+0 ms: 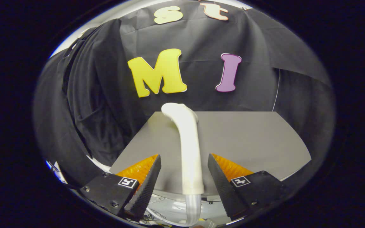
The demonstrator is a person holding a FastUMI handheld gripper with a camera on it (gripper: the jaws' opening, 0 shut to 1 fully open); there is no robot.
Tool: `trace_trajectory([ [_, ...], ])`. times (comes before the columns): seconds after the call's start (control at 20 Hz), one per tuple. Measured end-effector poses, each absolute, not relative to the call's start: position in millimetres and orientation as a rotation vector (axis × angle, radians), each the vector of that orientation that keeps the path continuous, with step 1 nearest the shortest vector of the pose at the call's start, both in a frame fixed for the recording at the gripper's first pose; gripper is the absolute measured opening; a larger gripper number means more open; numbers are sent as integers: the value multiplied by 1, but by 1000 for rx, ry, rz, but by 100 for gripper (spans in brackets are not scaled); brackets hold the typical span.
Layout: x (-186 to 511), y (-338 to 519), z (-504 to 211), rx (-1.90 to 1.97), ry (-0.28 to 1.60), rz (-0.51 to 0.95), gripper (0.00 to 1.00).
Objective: Iron the clothes twice with a garment steamer, once on the left side and once on the right side.
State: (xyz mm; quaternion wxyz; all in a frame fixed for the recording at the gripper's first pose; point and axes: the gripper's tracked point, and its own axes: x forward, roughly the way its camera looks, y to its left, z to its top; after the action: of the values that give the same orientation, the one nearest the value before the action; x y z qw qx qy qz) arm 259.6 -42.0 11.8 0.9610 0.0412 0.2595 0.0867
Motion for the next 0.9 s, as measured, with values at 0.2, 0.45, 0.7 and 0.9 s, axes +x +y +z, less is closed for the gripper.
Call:
trace_trajectory([
  [0.2, 280, -42, 0, 98, 633, 192, 84],
  [0.45, 289, -38, -12, 78, 709, 192, 75],
  [0.7, 289, -38, -19, 64, 770, 191, 64],
  [0.9, 288, -44, -20, 50, 776, 146, 52],
])
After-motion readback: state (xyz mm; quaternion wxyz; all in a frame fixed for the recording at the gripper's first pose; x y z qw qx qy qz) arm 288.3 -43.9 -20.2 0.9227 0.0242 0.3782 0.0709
